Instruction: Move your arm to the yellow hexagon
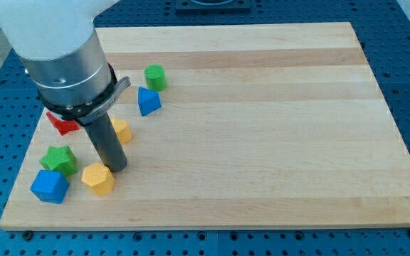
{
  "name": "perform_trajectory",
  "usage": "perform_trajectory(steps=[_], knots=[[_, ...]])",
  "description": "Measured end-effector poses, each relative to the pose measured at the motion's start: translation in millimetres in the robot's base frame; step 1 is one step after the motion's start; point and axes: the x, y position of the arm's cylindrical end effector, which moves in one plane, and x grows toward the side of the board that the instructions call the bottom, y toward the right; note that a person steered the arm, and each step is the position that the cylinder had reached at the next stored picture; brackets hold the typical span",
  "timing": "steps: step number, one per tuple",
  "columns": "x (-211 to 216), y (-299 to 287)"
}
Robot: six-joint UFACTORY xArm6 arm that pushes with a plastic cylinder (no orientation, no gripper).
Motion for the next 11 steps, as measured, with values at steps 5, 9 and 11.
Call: perform_trajectory(steps=[5,9,11], knots=[[59.1,79.5],[85.7,27.2],[75.1,-9.1]])
